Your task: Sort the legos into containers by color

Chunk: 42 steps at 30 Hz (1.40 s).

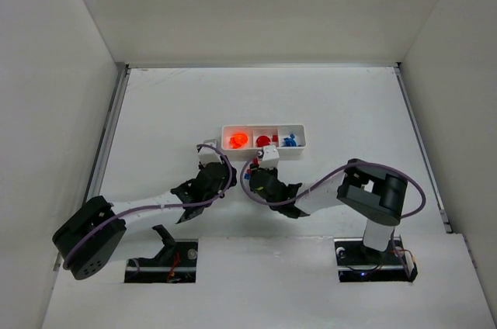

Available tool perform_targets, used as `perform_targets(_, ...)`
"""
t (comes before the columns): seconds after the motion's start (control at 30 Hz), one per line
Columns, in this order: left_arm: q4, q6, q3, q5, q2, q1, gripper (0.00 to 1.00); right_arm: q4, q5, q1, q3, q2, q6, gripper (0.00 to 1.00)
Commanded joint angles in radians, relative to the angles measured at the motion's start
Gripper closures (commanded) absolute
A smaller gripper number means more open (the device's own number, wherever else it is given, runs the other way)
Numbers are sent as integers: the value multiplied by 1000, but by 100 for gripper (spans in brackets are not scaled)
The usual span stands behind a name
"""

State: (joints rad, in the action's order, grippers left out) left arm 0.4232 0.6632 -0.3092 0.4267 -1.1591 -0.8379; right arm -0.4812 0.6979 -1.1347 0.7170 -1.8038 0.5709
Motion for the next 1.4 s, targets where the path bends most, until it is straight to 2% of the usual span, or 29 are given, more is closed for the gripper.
perform_targets(0.0,38,-2,-18,11,-5,0,65,-11,-83,16,4,-37,-9,61)
perform_targets(0.13,38,-4,-36,7,-30,-10,64,-13,-77,17,-22,-17,4,72)
perform_targets(0.23,38,-4,-48,17,-48,-19,63,-13,-43,10,-66,29,30,75)
perform_targets(0.4,64,-5,-60,17,-70,-31,59,-4,6,-33,-162,159,72,76)
perform_targets(0.6,81,-33,-111,21,-122,-53,59,65,23,-38,-234,398,93,76)
perform_targets(0.73,117,-103,-149,41,-188,-53,59,153,9,38,-226,541,75,76)
perform_targets(0.83,137,-131,-172,37,-238,-49,59,184,-37,139,-205,610,37,76)
perform_targets(1.03,137,-139,-243,38,-306,-82,58,181,-155,341,-151,595,1,76)
perform_targets(1.2,120,-154,-317,69,-372,-100,57,188,-205,428,-68,532,-43,75)
perform_targets(1.37,63,-155,-384,118,-435,-118,58,191,-222,462,-21,462,-83,74)
